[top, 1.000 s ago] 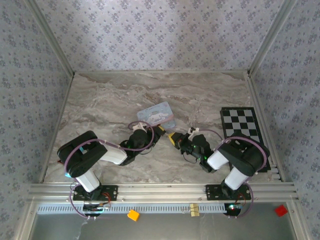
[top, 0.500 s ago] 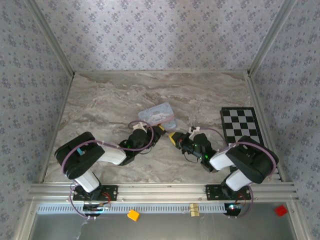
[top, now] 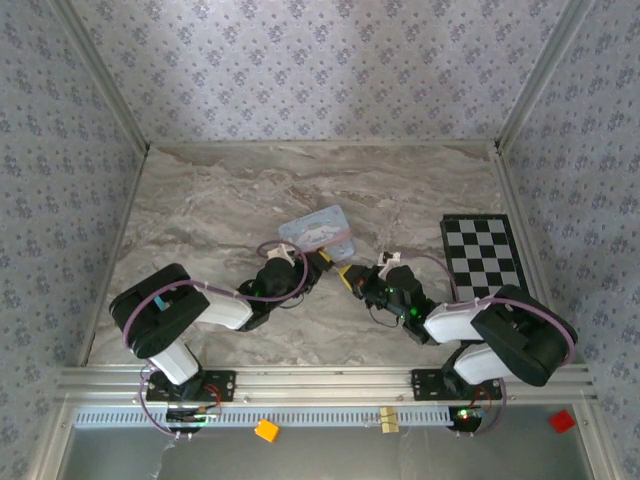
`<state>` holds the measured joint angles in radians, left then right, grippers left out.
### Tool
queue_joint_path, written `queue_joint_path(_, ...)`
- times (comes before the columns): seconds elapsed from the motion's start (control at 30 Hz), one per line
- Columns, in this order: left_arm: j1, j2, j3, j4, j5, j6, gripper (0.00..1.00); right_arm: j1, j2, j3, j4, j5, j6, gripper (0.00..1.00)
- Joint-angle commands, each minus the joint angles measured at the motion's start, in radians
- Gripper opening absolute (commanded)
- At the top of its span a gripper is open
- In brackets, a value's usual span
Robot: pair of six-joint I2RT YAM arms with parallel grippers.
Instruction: Unlock the padlock with the key
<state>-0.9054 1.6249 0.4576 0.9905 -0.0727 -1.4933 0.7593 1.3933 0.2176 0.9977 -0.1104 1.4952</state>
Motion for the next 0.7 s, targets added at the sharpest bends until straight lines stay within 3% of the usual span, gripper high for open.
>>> queue_joint_path(0.0, -0.05, 0.006, 0.045, 0.044, 0.113, -0.002, 0.0, 0.044, 0.033, 0.063, 0.15, -0.04, -0.021, 0.0)
queue_joint_path(0.13, -0.066, 0.01, 0.056, 0.043, 0.106, -0.001, 0.0, 0.067, 0.084, 0.084, 0.245, -0.042, -0.01, 0.0)
queue_joint_path(0.27, -0.07, 0.021, 0.058, 0.058, 0.106, -0.008, 0.0, 0.073, 0.074, 0.084, 0.23, -0.029, -0.022, 0.0)
queue_joint_path(0.43, -0.073, 0.009, 0.058, 0.044, 0.11, -0.005, 0.0, -0.018, 0.057, 0.028, 0.223, -0.051, -0.015, 0.0)
queue_joint_path(0.67, -0.081, 0.007, 0.07, 0.038, 0.12, -0.004, 0.0, -0.035, 0.036, 0.052, 0.181, -0.062, -0.038, 0.0)
